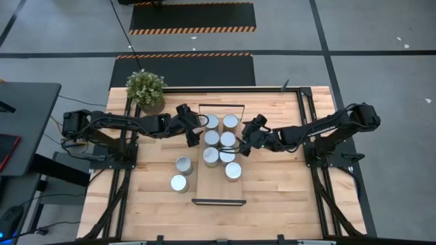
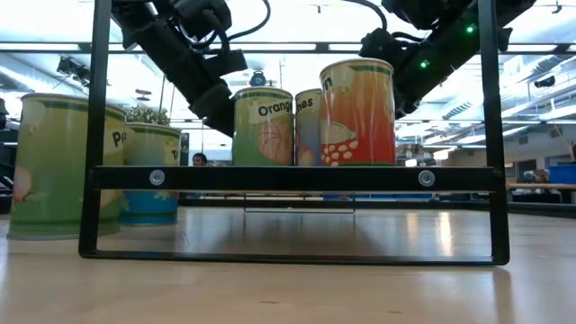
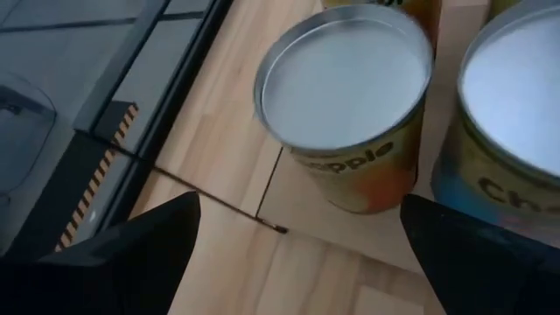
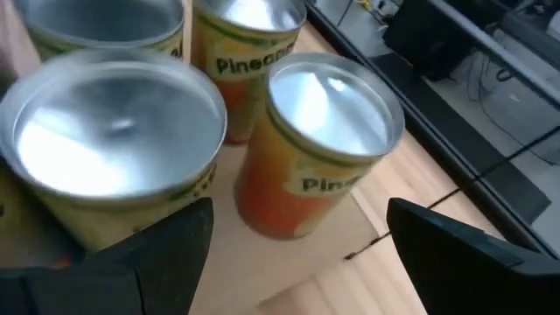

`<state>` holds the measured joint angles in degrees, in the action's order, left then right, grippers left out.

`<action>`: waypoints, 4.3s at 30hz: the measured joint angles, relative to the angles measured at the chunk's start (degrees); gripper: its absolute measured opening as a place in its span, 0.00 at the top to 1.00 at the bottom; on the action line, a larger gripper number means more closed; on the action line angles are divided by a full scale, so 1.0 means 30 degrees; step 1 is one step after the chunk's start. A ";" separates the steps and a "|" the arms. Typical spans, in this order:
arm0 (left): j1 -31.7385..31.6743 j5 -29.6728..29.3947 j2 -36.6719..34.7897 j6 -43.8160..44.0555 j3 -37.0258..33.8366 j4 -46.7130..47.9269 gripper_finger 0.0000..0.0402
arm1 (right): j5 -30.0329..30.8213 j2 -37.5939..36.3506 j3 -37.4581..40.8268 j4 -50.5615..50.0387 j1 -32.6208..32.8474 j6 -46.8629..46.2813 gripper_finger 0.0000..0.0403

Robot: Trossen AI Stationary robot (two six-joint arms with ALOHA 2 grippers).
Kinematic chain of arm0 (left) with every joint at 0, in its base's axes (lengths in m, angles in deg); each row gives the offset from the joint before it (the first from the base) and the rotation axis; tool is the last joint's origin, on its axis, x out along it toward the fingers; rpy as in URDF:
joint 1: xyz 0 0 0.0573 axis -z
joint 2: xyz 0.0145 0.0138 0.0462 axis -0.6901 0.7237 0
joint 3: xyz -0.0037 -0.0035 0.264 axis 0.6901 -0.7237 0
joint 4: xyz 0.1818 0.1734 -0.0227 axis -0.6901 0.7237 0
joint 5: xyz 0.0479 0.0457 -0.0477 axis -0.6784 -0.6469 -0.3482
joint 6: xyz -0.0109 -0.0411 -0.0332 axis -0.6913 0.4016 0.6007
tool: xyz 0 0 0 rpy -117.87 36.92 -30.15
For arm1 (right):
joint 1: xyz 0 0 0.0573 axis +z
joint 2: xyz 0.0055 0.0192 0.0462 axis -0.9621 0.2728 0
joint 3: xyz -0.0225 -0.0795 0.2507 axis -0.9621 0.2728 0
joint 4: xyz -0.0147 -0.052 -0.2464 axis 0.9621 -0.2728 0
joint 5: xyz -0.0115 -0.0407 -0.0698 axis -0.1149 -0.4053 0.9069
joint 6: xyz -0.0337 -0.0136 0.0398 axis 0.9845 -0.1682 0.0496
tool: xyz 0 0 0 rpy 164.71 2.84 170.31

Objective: Pick and place cans onto a shelf
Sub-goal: Adjust the canned goods

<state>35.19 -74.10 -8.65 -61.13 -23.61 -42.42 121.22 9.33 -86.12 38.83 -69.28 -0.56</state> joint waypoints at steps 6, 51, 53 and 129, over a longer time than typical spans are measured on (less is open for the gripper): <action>0.0003 0.0017 -0.0036 0.0870 0.0000 0.1511 0.00 | 0.1632 -0.0607 0.0000 -0.1928 0.0450 -0.0864 0.13; 0.6025 0.3997 0.0007 0.3907 0.0022 0.1051 0.00 | -0.2379 -0.1430 -0.1027 -0.2936 0.4301 -0.0098 0.13; 0.6018 0.3997 -0.0035 0.3920 0.0022 0.1168 0.00 | -0.2348 -0.1430 -0.1027 -0.2827 0.4125 -0.0068 0.13; 0.9247 -0.1159 0.1698 1.0127 0.0015 -0.0264 0.00 | -0.0957 0.0144 0.0270 0.1301 0.4683 0.1857 0.13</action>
<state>62.93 -77.58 -3.56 -30.75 -23.57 -43.21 118.35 9.76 -85.31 42.74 -55.23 5.01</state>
